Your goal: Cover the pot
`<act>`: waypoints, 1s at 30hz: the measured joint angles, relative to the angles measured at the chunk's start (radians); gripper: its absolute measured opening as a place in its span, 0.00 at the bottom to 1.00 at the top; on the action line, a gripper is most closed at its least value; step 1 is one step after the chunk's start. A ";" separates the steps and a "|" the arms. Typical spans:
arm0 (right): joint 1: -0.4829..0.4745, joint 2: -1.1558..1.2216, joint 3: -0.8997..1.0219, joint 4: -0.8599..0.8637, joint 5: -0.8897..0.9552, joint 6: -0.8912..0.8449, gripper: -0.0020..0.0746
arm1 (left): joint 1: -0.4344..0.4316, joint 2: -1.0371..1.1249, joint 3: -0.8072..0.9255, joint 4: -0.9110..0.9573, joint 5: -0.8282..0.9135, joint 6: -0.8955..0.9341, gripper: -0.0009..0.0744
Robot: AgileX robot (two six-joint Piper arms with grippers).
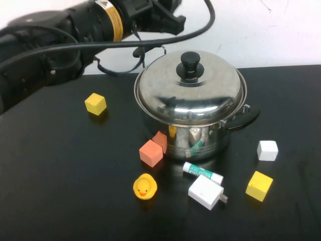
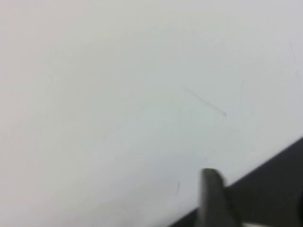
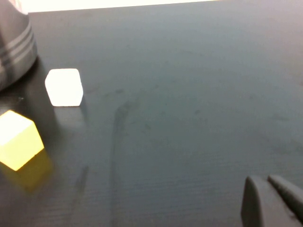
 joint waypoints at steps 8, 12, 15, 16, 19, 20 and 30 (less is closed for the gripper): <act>0.000 0.000 0.000 0.000 0.000 0.000 0.02 | 0.000 -0.061 0.000 0.000 0.018 -0.065 0.05; 0.000 0.000 0.000 0.000 0.000 0.000 0.02 | 0.000 -0.095 0.002 0.002 0.027 -0.101 0.02; 0.000 0.000 0.000 0.000 0.000 0.000 0.02 | 0.000 -0.167 0.005 0.014 0.077 -0.106 0.01; 0.000 0.000 0.000 0.000 0.000 0.000 0.02 | 0.000 -0.195 0.010 0.025 0.094 -0.106 0.01; 0.000 0.000 0.000 0.000 0.000 0.000 0.02 | 0.000 -0.302 0.037 0.039 0.148 -0.106 0.01; 0.000 0.000 0.000 0.000 0.000 0.000 0.02 | 0.000 -0.344 0.055 0.039 0.163 -0.106 0.01; 0.000 0.000 0.000 0.000 0.000 0.000 0.02 | 0.000 -0.781 0.444 0.039 0.268 -0.106 0.01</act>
